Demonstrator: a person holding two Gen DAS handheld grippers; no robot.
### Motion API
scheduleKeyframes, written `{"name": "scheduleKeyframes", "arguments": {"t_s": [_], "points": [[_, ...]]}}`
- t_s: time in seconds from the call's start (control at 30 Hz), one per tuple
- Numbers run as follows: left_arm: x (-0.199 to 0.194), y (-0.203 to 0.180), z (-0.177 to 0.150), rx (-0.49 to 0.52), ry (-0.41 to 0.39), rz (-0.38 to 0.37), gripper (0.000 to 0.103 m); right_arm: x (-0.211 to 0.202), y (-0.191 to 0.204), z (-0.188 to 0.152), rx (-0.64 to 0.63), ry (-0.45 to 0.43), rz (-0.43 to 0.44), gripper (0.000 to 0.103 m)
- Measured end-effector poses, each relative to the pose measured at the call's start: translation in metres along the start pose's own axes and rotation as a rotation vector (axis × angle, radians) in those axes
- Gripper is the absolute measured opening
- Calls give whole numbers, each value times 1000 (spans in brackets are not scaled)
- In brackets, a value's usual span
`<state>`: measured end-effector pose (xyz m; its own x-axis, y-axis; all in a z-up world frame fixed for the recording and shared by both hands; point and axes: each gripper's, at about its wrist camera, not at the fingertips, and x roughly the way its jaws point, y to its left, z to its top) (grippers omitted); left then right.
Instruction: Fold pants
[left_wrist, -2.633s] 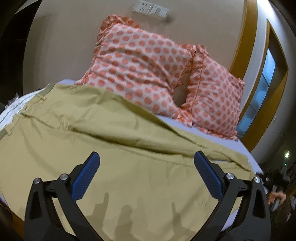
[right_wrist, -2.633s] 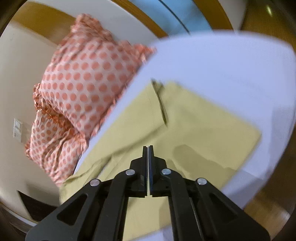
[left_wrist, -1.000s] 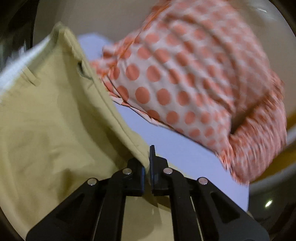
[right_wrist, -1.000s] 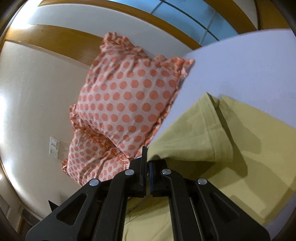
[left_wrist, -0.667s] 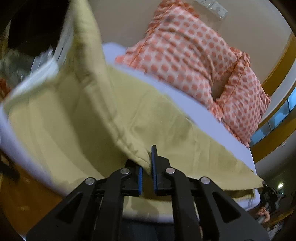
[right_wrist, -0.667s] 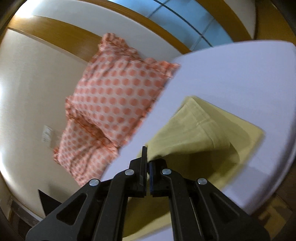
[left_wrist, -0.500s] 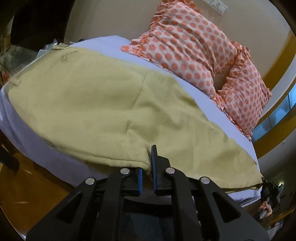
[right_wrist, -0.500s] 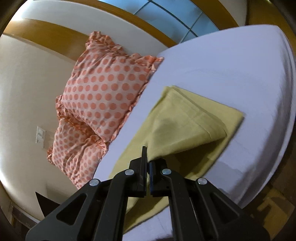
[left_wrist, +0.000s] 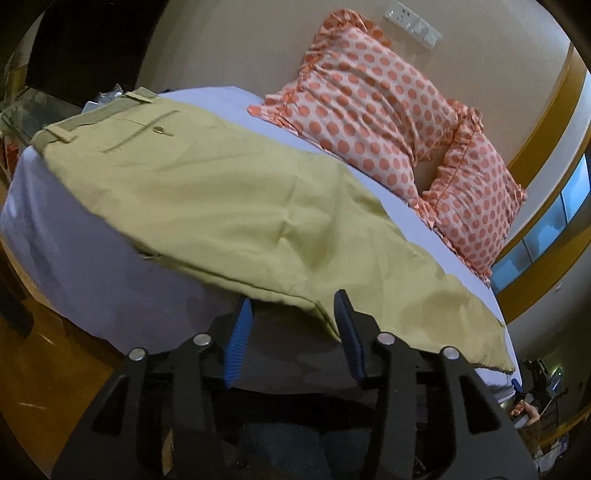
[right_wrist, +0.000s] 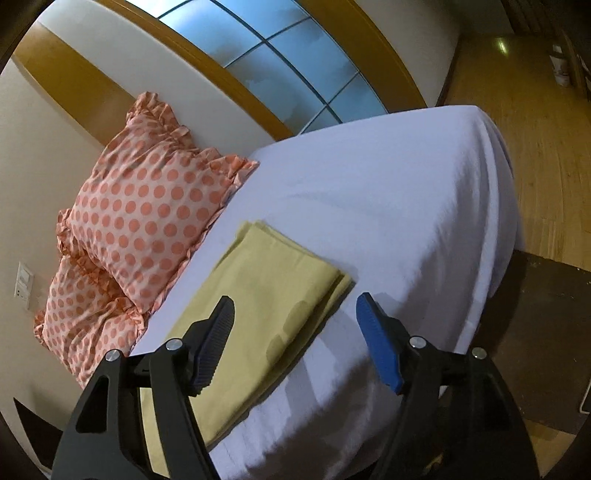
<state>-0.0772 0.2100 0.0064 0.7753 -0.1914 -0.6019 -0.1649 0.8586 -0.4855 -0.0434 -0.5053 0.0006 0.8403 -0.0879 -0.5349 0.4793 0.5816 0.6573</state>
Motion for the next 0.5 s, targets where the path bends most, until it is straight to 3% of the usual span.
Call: {"name": "scheduleKeyframes", "arguments": {"t_s": [0.13,0.2,0.23,0.27,0.37,0.5], "points": [[-7,9,1,-34,-25,8,50,10,13,-5,-82,-5,22,69],[-9,13,2,-50,-31,7,50,16,12,-10,-88,11,79,45],[-9,14,2,-54,-37,6,50,20,10,-12,-75,28,111,26],[-11,15,3,-57,-46,2,50,23,8,-14,-74,31,117,14],[-17,20,6,-66,-76,-4,52,23,10,-20,-153,-27,101,6],[-33,35,13,-100,-156,14,55,19,59,-19,-262,-32,237,6]]}}
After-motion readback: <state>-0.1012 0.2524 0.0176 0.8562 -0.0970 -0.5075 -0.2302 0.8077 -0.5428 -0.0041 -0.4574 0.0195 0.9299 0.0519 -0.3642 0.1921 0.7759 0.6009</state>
